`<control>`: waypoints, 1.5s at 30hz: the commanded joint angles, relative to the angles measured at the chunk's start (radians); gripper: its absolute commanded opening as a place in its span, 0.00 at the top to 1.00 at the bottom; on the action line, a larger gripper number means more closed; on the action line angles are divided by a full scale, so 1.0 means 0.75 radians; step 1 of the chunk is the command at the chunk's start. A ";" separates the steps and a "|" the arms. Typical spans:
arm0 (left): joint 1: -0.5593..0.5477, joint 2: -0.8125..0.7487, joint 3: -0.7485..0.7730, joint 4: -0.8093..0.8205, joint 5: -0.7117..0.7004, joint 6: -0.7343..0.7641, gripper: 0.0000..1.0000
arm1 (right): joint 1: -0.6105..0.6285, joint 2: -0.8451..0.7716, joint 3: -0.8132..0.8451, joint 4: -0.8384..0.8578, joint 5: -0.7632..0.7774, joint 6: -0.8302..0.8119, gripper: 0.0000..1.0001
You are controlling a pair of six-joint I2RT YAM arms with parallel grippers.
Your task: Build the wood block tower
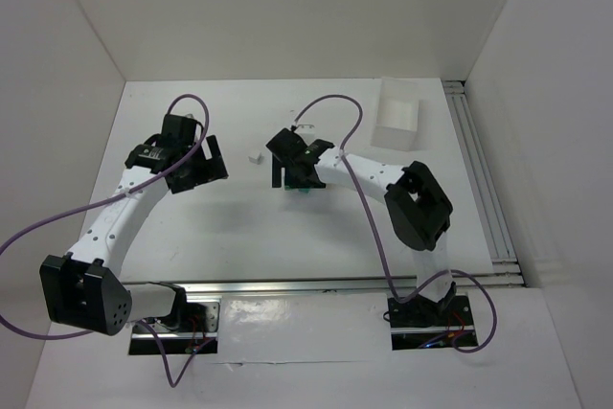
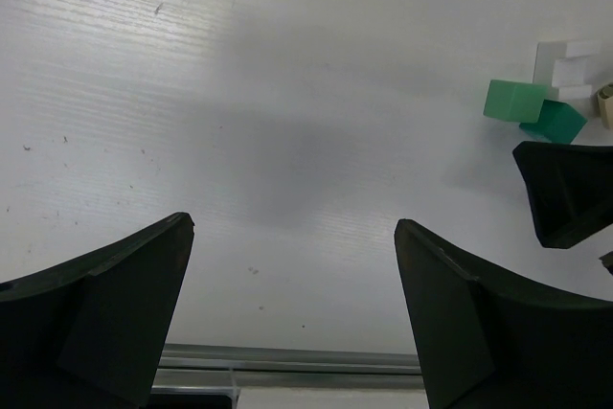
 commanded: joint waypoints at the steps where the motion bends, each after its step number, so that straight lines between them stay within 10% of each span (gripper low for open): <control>1: -0.006 -0.012 -0.018 0.033 0.019 -0.002 0.00 | -0.002 -0.007 -0.037 0.042 -0.020 0.076 0.03; 27: -0.018 0.000 -0.043 0.033 0.007 -0.002 0.00 | -0.002 0.331 0.233 0.006 0.060 0.021 0.00; 36: -0.018 0.000 -0.055 0.033 0.007 -0.002 0.00 | -0.002 0.331 0.245 0.020 0.086 -0.018 0.21; 45: -0.018 0.000 -0.055 0.045 0.007 -0.002 0.00 | -0.002 0.357 0.270 0.020 0.113 -0.031 0.21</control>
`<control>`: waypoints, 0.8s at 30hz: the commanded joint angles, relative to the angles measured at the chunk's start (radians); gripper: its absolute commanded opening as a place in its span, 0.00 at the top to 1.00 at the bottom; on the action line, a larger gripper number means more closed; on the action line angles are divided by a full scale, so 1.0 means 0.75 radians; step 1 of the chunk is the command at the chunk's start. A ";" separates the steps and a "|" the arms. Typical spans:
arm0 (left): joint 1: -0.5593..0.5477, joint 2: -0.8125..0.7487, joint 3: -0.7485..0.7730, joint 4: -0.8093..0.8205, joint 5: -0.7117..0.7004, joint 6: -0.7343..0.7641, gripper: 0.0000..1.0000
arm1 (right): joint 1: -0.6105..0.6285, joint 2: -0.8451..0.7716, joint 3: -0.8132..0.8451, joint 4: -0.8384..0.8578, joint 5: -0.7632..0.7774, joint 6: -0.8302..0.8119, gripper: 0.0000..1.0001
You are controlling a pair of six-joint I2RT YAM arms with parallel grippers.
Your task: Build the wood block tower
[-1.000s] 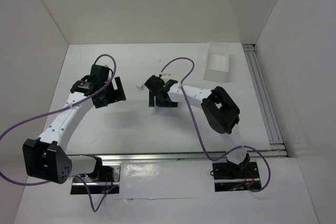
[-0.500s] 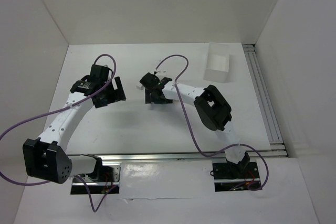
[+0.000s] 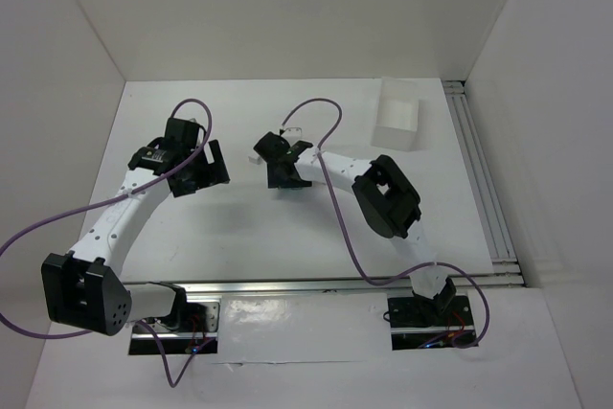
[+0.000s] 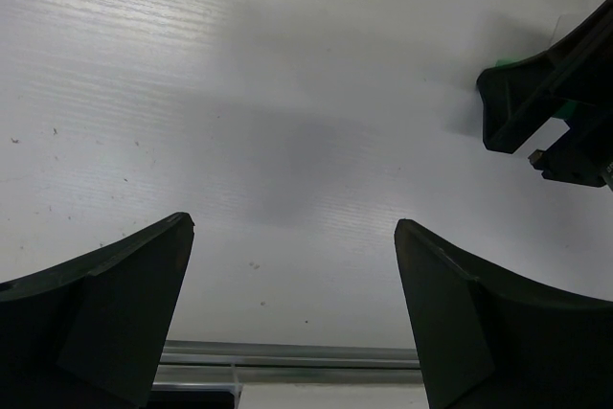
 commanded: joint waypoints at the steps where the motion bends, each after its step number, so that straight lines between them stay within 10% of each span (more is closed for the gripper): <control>1: -0.005 0.000 -0.011 0.034 -0.007 -0.002 0.00 | -0.002 0.021 0.053 0.009 0.050 -0.008 0.23; 6: -0.005 0.000 -0.023 0.034 -0.007 -0.002 0.00 | -0.002 0.008 0.039 0.009 0.050 -0.020 0.37; 24: -0.005 0.012 -0.023 0.034 0.017 -0.002 0.00 | -0.002 -0.196 -0.302 0.019 0.022 -0.061 0.34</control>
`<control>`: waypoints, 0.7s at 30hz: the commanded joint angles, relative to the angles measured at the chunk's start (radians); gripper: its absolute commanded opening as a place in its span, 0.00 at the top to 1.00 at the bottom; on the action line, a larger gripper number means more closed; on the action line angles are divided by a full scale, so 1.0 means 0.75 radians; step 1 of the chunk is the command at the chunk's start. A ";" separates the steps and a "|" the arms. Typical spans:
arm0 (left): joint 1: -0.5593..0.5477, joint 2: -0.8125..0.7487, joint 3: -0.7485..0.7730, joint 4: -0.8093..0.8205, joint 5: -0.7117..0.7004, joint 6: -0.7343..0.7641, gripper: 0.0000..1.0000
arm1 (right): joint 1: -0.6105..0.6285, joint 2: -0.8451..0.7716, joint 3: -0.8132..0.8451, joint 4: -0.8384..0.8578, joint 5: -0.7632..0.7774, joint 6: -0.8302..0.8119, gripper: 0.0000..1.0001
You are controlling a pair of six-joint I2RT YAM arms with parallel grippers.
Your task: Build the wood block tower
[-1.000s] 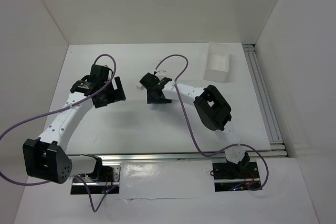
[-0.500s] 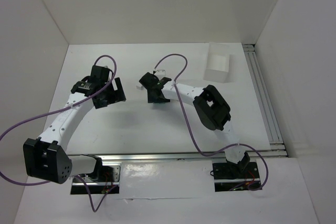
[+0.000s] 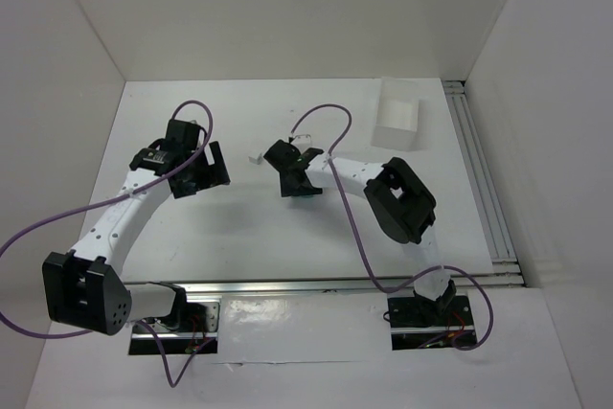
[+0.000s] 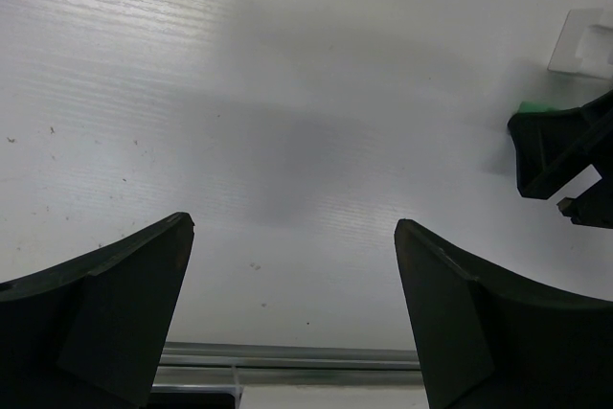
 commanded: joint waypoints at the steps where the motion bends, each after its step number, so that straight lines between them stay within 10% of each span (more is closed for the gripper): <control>1: -0.005 0.011 0.000 0.017 0.016 -0.014 0.00 | -0.002 -0.037 -0.053 -0.008 -0.005 -0.017 0.33; 7: -0.005 0.011 0.000 0.017 -0.010 -0.002 0.00 | -0.002 -0.024 -0.024 -0.008 -0.020 -0.029 0.09; 21: -0.005 -0.001 0.024 0.005 -0.037 0.010 0.00 | -0.028 -0.076 0.280 -0.084 0.109 -0.105 0.09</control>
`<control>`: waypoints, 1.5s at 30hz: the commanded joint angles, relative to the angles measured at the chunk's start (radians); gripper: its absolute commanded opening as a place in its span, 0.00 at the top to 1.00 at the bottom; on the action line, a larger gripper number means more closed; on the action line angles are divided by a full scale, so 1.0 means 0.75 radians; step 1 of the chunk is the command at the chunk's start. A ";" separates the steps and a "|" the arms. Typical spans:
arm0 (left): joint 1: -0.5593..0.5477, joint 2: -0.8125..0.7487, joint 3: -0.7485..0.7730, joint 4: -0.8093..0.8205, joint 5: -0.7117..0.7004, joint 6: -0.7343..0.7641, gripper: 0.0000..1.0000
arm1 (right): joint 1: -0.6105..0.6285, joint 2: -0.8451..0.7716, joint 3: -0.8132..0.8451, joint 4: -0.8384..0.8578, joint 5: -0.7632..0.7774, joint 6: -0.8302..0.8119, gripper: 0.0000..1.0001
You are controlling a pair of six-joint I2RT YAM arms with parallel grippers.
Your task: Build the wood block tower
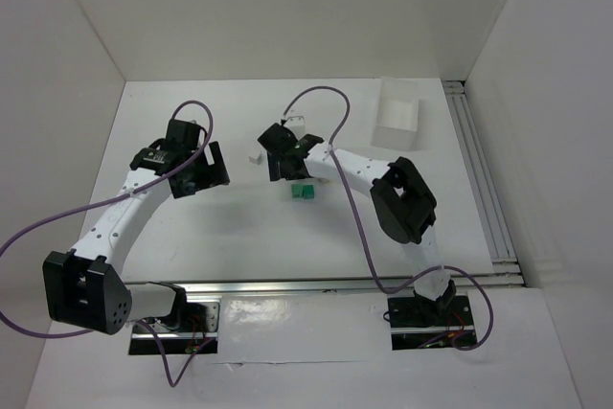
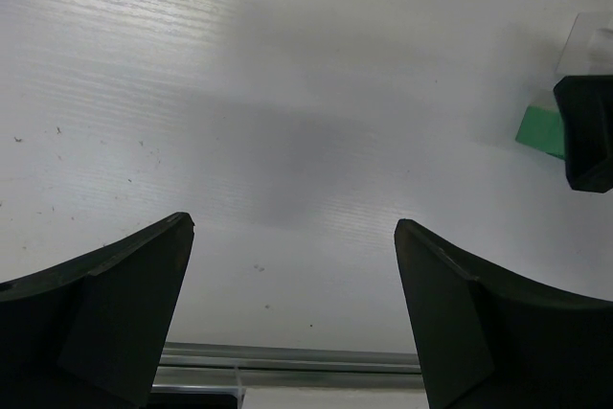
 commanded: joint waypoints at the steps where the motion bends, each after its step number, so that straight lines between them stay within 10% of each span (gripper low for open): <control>1: -0.005 -0.008 0.024 0.006 -0.020 0.009 0.00 | -0.019 -0.035 0.113 -0.031 0.065 -0.025 0.11; 20: -0.005 0.005 0.024 0.006 -0.008 0.022 0.00 | -0.154 0.204 0.256 -0.038 -0.178 -0.102 0.32; 27: -0.005 0.005 0.024 0.006 -0.008 0.022 0.00 | -0.180 0.231 0.268 -0.037 -0.150 -0.076 0.54; 32: -0.005 0.005 0.024 0.006 -0.008 0.022 0.00 | -0.260 0.215 0.238 -0.038 -0.097 -0.002 0.54; 38: -0.005 0.029 0.024 0.006 -0.008 0.022 0.00 | -0.336 0.174 0.191 0.052 -0.201 0.047 0.23; 45: -0.005 0.029 0.024 0.018 0.016 0.022 0.00 | -0.324 0.161 0.207 0.038 -0.262 0.033 0.20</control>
